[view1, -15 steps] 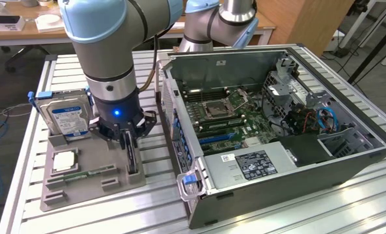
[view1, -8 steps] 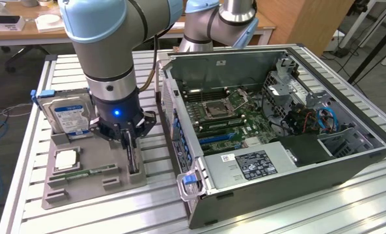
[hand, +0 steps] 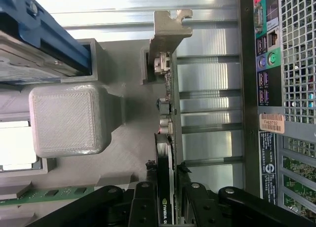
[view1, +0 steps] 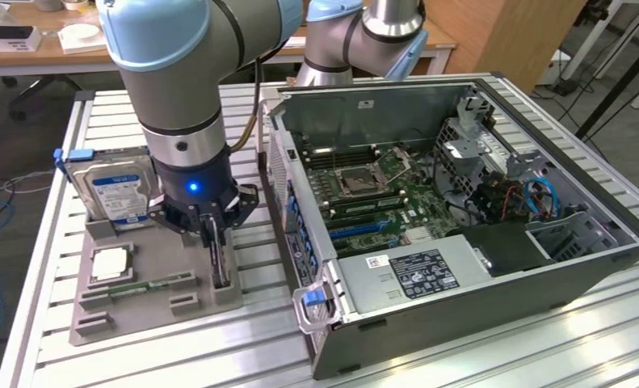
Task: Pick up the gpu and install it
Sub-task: 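Pick up the gpu and move the gpu toward the slot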
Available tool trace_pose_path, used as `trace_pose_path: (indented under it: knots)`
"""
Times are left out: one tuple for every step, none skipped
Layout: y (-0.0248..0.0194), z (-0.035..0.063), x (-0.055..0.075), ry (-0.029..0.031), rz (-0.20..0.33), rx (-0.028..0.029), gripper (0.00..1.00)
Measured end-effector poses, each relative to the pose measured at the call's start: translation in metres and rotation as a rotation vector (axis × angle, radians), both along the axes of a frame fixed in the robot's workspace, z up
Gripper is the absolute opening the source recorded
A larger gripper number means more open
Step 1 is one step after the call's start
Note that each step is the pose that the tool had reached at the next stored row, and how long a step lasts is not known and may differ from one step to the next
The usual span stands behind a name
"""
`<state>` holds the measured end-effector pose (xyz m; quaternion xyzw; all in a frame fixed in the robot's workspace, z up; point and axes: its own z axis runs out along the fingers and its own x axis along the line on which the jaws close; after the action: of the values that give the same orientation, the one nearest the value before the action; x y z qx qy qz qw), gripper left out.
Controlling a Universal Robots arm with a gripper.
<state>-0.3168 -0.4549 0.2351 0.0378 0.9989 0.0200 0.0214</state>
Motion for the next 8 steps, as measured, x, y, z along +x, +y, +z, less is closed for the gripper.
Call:
trace_pose_path:
  knots:
    - [0.0, 0.0, 0.0, 0.0, 0.0, 0.0, 0.27]
    - [0.0, 0.0, 0.0, 0.0, 0.0, 0.0, 0.27]
    - [0.0, 0.0, 0.0, 0.0, 0.0, 0.0001, 0.27]
    - [0.0, 0.0, 0.0, 0.0, 0.0, 0.0, 0.27]
    - [0.0, 0.0, 0.0, 0.0, 0.0, 0.0, 0.27]
    - [0.0, 0.0, 0.0, 0.0, 0.0, 0.0001, 0.27]
    - [0.0, 0.0, 0.0, 0.0, 0.0, 0.0, 0.27]
    - [0.0, 0.0, 0.0, -0.0001, 0.0, 0.0, 0.27]
